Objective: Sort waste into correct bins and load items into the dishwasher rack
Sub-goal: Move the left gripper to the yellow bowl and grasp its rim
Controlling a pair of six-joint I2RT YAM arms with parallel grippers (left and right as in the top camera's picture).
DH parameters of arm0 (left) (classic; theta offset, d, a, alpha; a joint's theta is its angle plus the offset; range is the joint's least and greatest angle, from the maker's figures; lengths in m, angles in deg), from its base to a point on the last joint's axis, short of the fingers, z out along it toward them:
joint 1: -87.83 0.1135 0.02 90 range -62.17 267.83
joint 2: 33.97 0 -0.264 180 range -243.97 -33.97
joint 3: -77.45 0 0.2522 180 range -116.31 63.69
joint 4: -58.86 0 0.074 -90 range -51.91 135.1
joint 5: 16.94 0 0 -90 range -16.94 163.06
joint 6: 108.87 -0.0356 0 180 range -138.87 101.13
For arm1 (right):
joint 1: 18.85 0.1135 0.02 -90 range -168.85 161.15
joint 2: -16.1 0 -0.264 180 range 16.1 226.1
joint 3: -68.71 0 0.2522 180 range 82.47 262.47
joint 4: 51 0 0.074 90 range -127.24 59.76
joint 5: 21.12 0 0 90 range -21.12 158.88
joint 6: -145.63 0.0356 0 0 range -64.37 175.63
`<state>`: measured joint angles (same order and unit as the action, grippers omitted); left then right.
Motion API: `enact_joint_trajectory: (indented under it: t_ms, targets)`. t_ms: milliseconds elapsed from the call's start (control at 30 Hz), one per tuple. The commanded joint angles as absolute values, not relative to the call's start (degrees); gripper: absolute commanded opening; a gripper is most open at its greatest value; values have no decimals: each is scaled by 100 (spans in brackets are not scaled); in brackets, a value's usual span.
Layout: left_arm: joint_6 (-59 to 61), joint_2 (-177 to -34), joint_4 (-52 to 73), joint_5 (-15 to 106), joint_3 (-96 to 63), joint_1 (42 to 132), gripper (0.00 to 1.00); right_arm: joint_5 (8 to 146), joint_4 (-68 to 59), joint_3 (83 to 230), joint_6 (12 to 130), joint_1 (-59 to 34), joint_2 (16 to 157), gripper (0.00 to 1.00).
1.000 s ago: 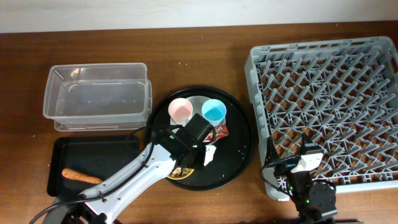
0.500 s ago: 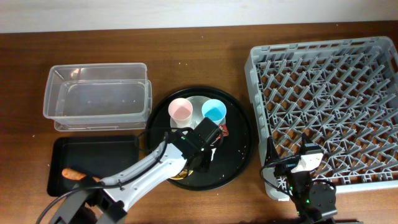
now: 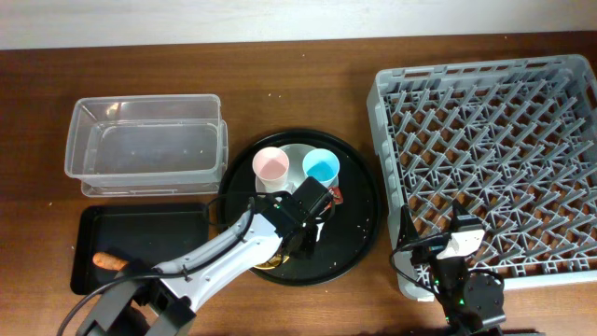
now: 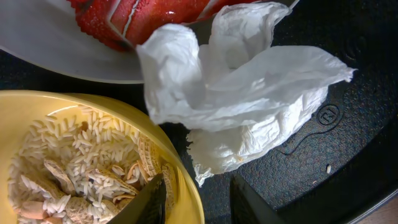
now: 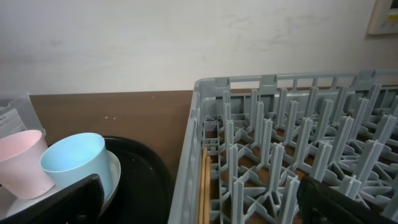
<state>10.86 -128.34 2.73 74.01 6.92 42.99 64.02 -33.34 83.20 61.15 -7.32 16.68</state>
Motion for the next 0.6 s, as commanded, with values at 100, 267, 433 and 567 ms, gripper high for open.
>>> enact_joint_trajectory:
  t_ms: [100, 267, 433, 567]
  targets:
    - [1016, -12891, 286, 7504, 751, 4284, 22, 6412, -3306, 8278, 6076, -767, 1648, 98]
    - [1016, -12891, 288, 7504, 773, 4284, 19, 6415, -3304, 8278, 6076, -767, 1650, 98]
    - [1019, -12891, 290, 7502, 784, 4284, 18, 6412, -3306, 8278, 6076, -767, 1650, 99]
    - [1041, -12891, 314, 7504, 849, 4284, 18, 6412, -3306, 8278, 6076, -767, 1650, 98]
